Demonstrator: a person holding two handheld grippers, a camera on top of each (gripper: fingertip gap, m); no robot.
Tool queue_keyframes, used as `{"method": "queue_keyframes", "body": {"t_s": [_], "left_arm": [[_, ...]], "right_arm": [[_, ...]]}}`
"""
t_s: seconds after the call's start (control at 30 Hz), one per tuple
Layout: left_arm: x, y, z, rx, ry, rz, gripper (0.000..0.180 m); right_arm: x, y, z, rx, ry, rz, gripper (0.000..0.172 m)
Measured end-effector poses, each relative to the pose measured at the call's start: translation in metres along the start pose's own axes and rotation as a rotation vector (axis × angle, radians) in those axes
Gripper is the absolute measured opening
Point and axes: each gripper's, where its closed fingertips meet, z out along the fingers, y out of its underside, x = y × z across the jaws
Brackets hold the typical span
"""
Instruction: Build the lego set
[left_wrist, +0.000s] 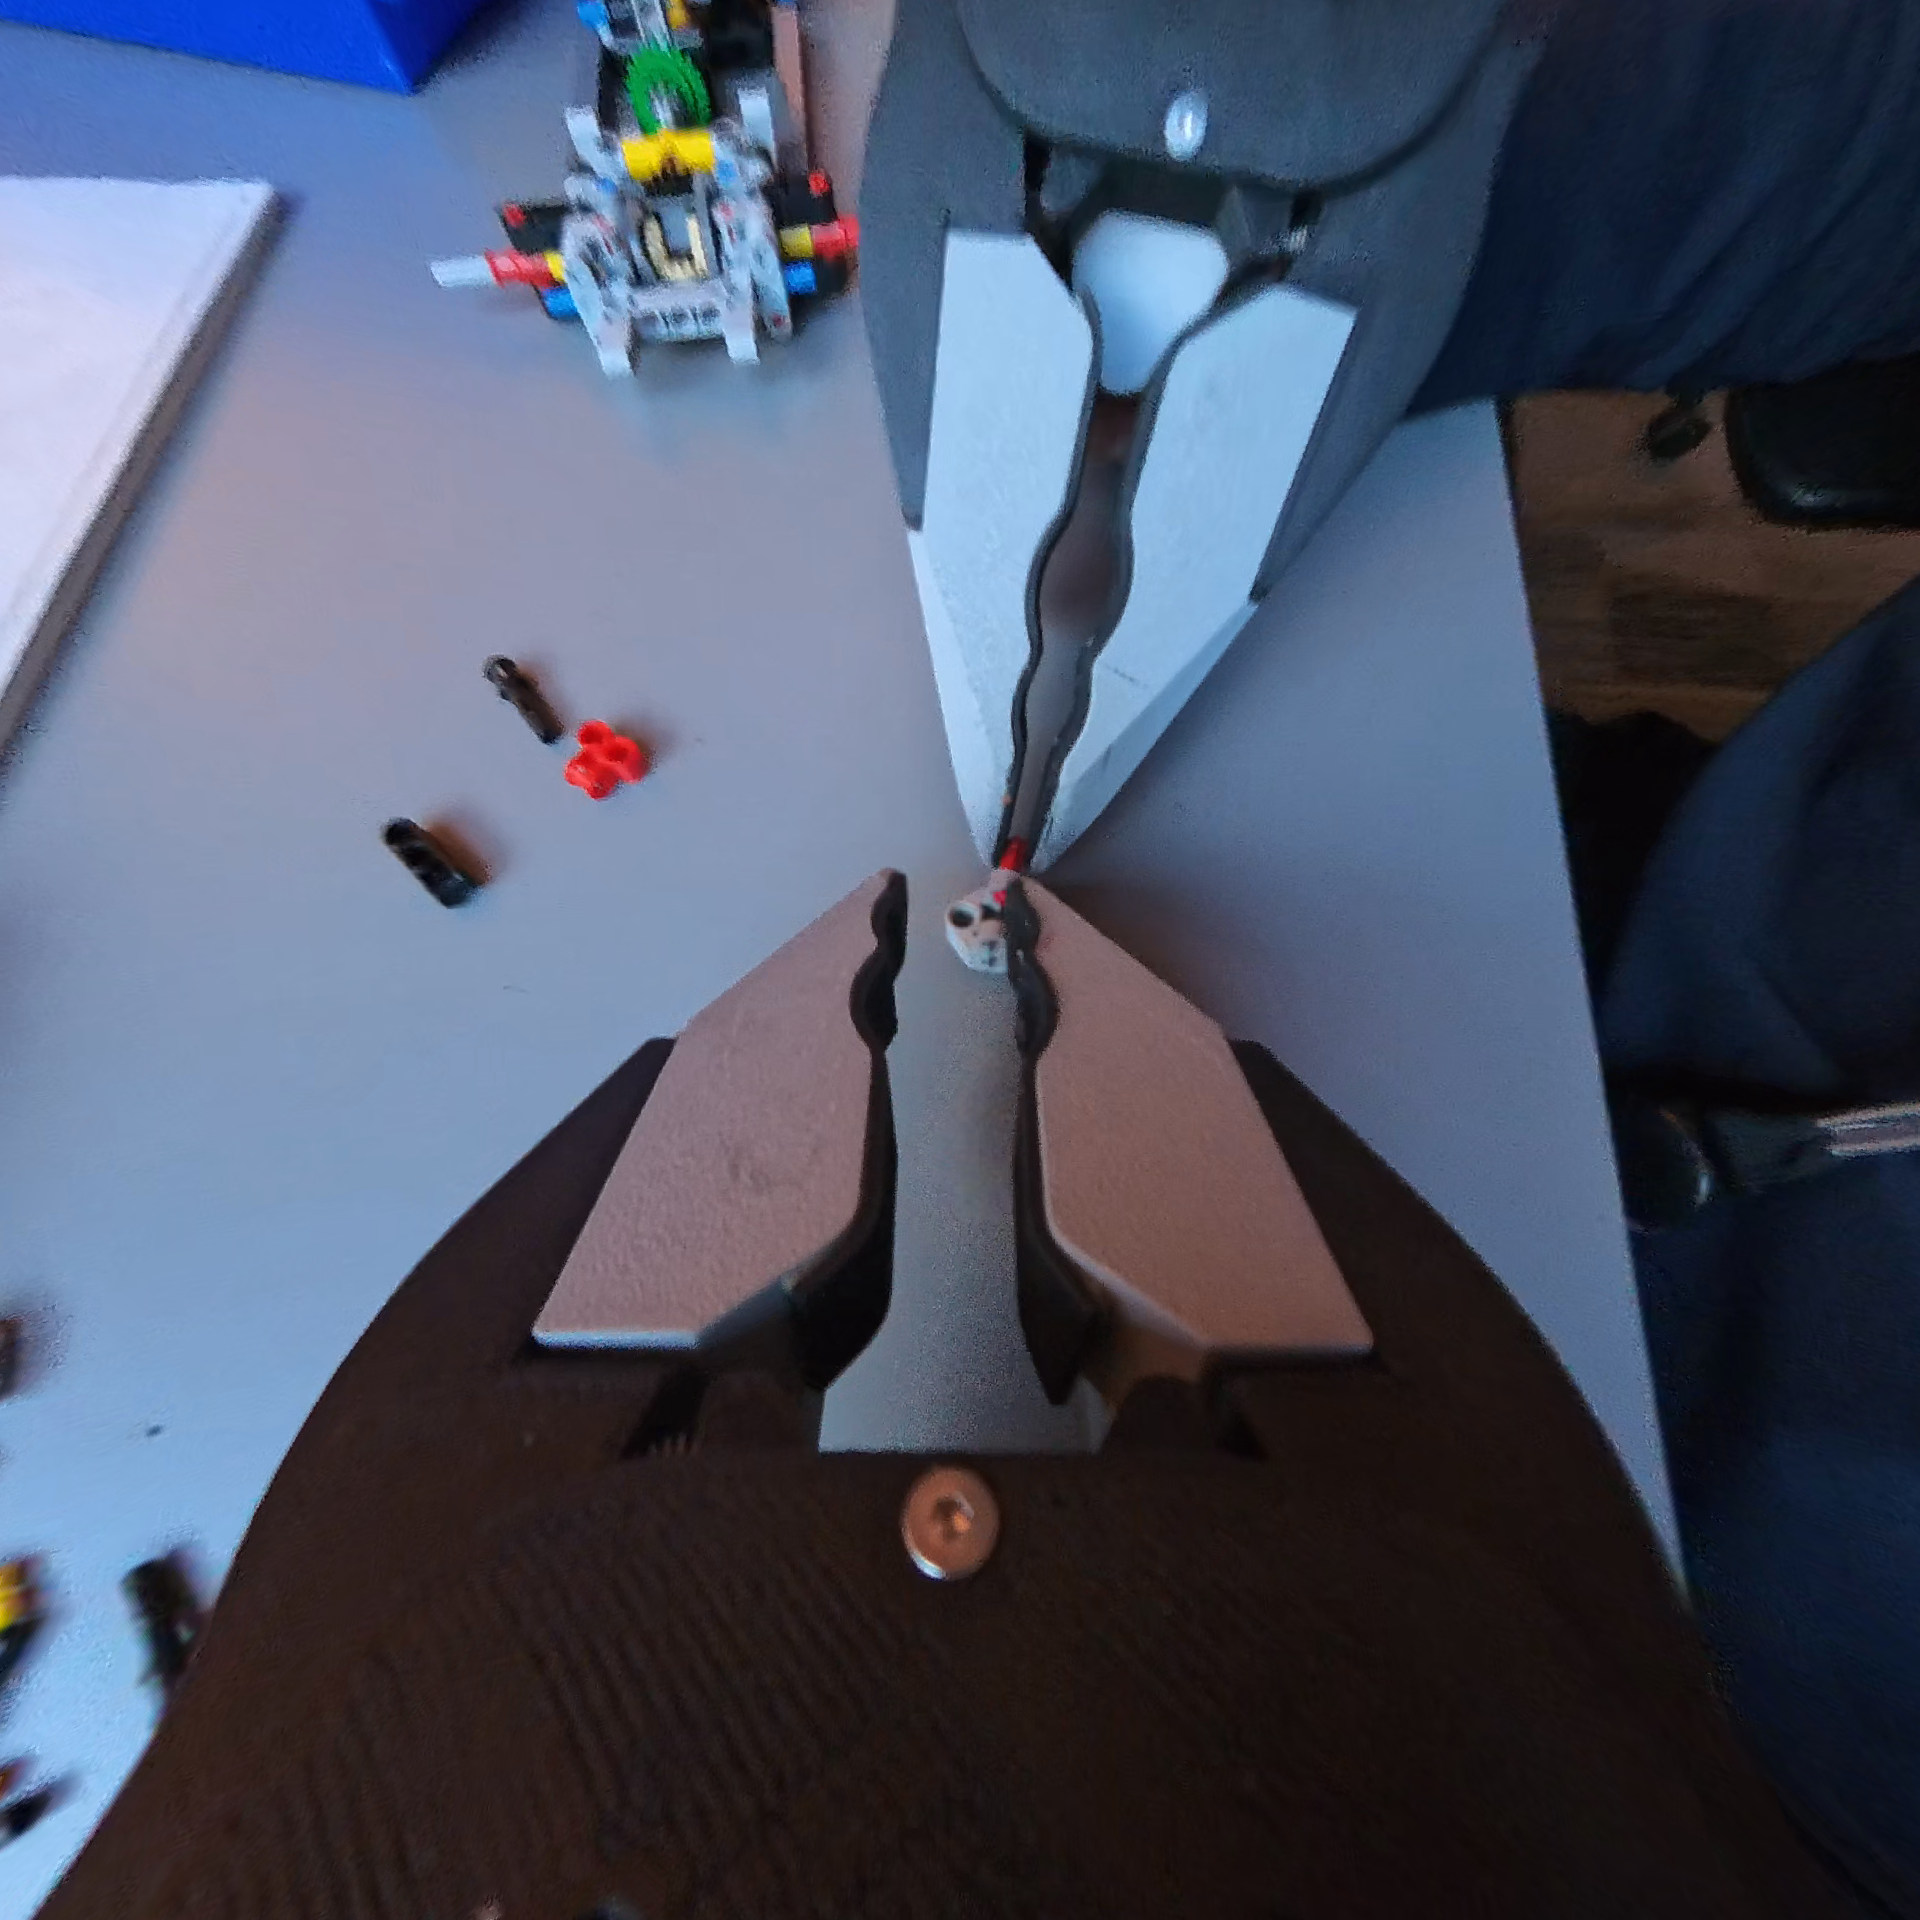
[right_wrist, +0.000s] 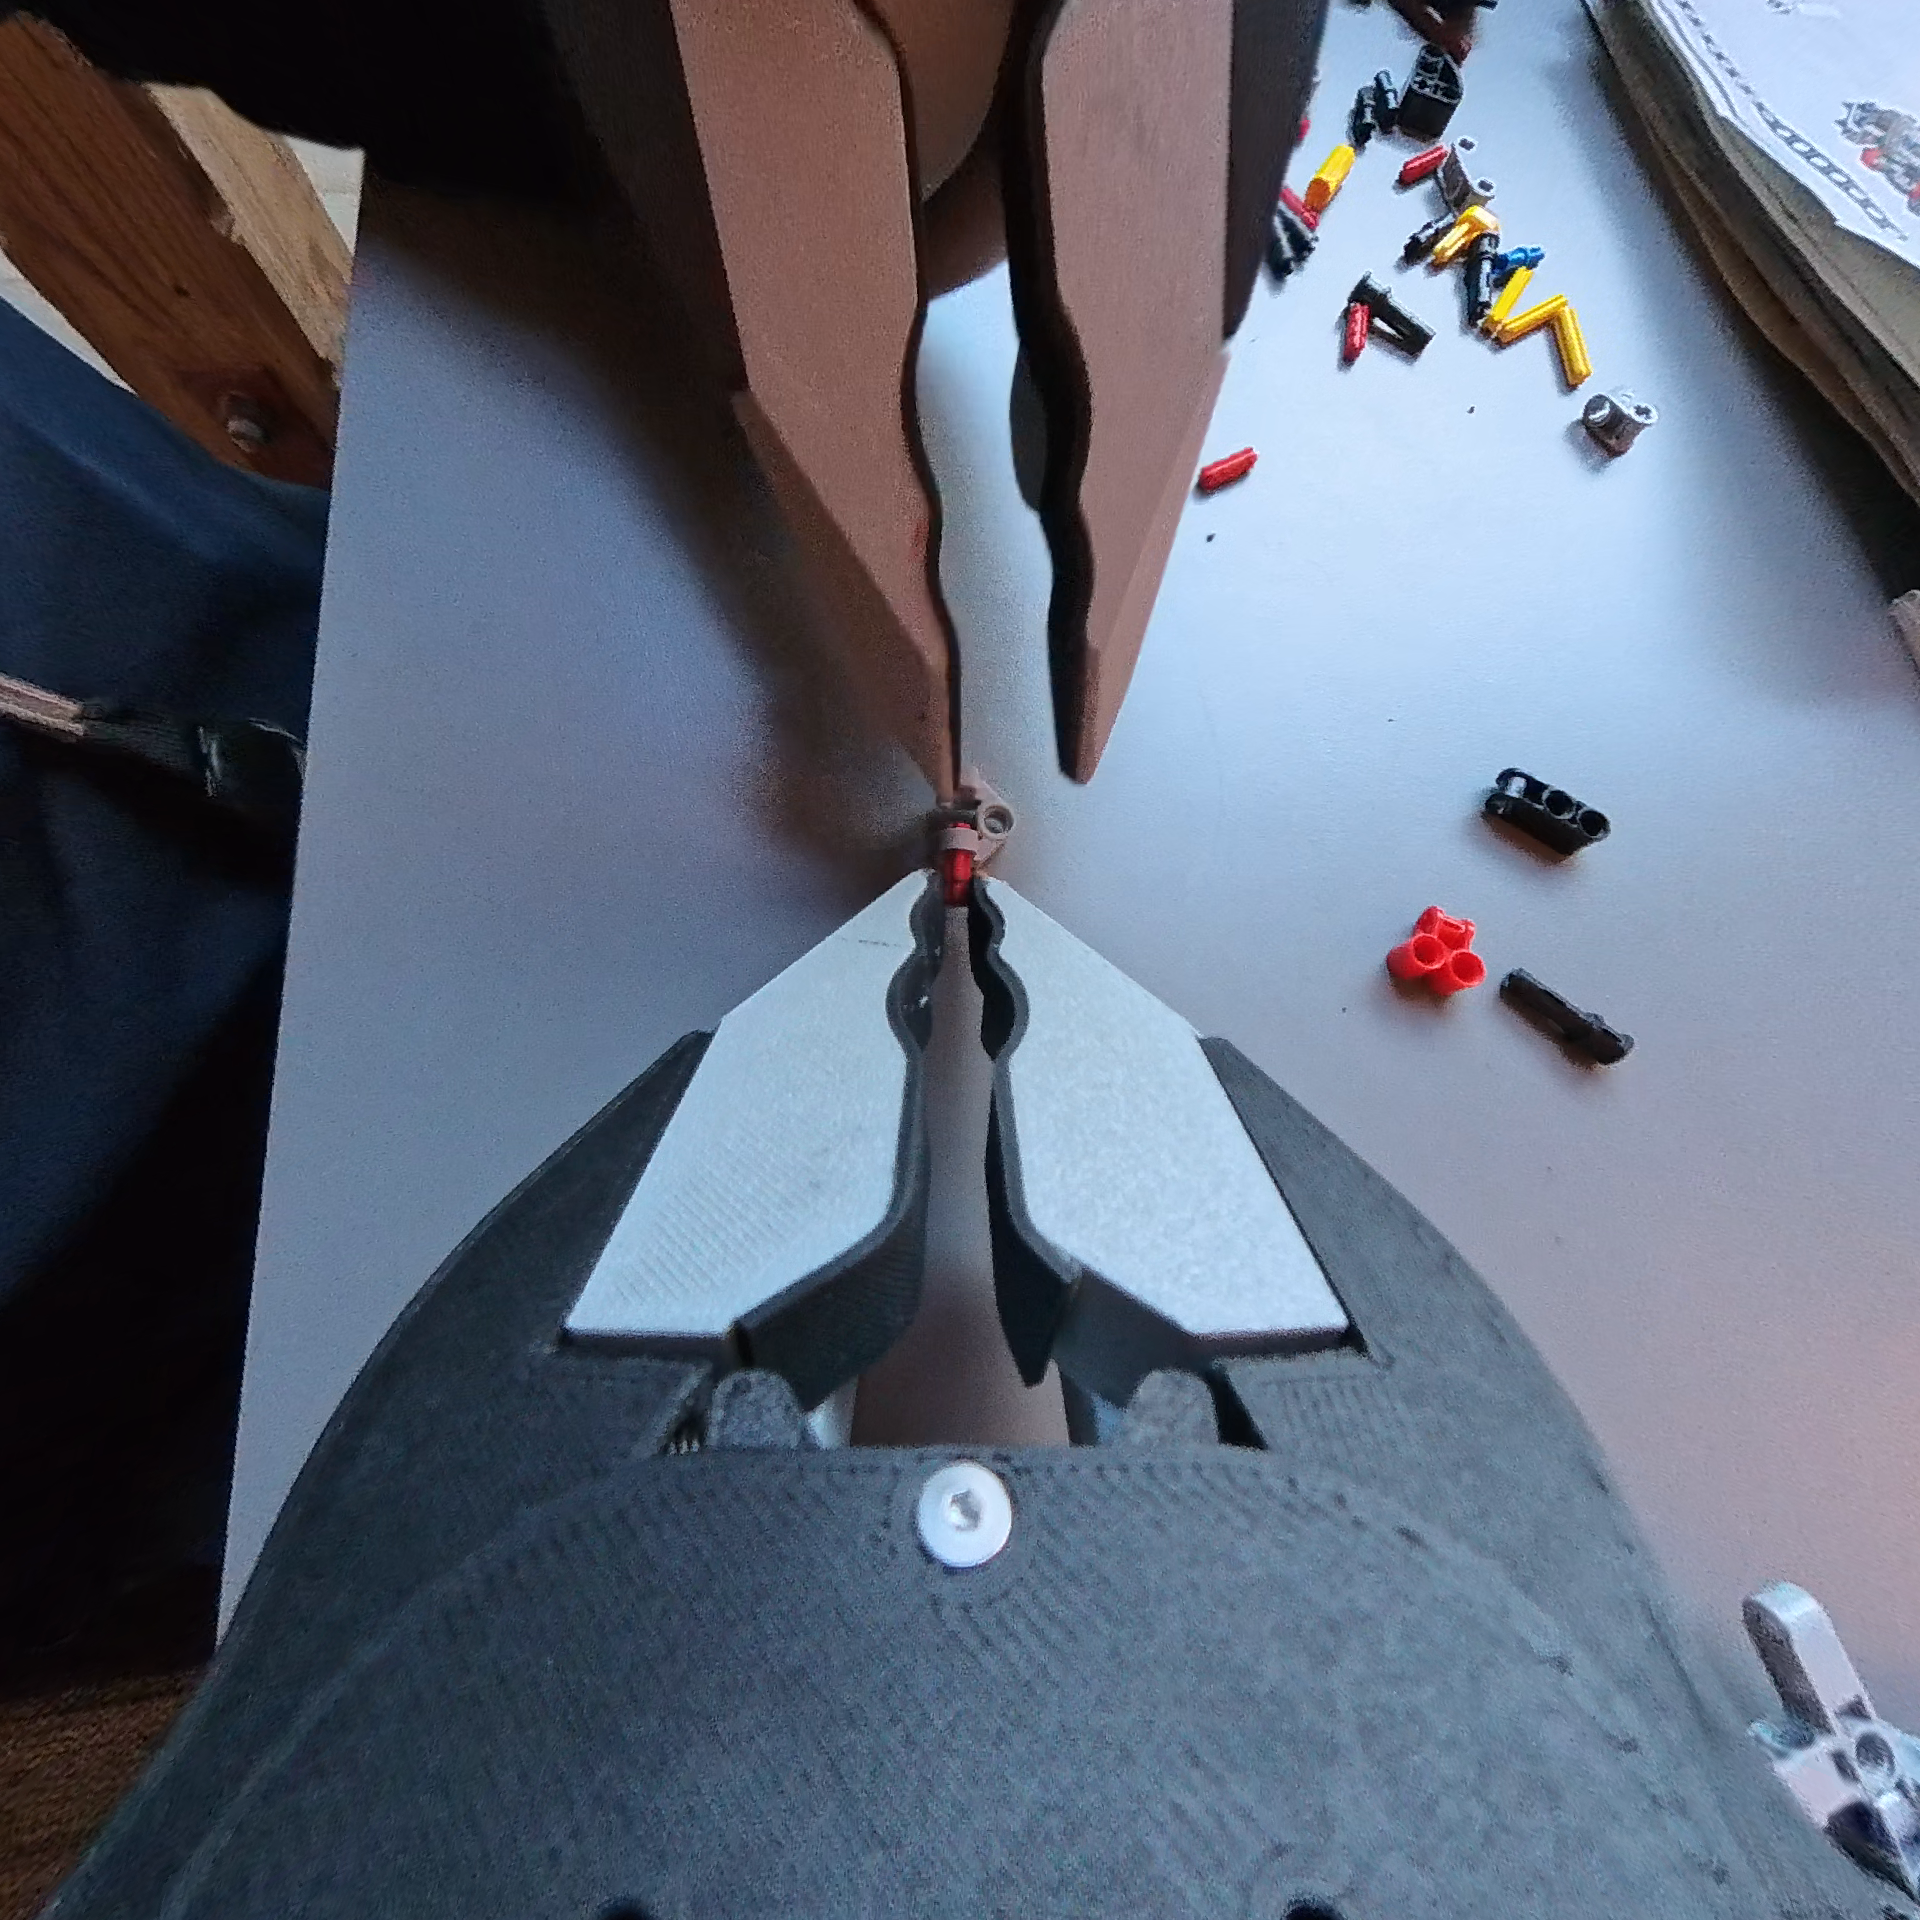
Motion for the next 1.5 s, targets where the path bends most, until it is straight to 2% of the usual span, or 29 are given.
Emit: {"method": "queue_keyframes", "body": {"t_s": [0.1, 0.23, 0.4, 0.67, 0.9, 1.03, 1.13, 1.3, 1.5], "left_arm": [[-0.011, -0.018, -0.013, 0.03, -0.039, 0.016, 0.016], [-0.047, -0.031, -0.025, -0.023, -0.179, 0.057, 0.013], [-0.081, -0.018, -0.017, -0.174, -0.244, -0.02, 0.017], [-0.109, -0.002, -0.003, -0.195, -0.318, -0.113, 0.026], [-0.114, 0.015, 0.017, -0.257, -0.283, -0.161, 0.034], [-0.115, 0.011, 0.025, -0.255, -0.272, -0.154, 0.026], [-0.114, 0.009, 0.03, -0.233, -0.246, -0.175, 0.006], [-0.109, 0.014, 0.023, -0.261, -0.257, -0.126, 0.006], [-0.081, 0.014, 0.009, -0.233, -0.217, -0.085, 0.006]], "right_arm": [[0.002, 0.001, -0.003, 0.009, 0.012, 0.004, 0.001], [0.006, 0.002, -0.007, 0.017, 0.032, 0.008, 0.001], [0.013, 0.005, -0.011, 0.019, 0.069, 0.023, 0.001], [0.026, 0.01, -0.014, 0.011, 0.105, 0.078, 0.001], [0.028, 0.013, -0.012, -0.009, 0.108, 0.083, 0.001], [0.03, 0.013, -0.012, -0.009, 0.111, 0.091, 0.001], [0.031, 0.013, -0.012, -0.01, 0.116, 0.089, 0.0], [0.032, 0.013, -0.013, -0.006, 0.129, 0.081, 0.0], [0.033, 0.012, -0.016, 0.013, 0.117, 0.087, 0.001]]}}
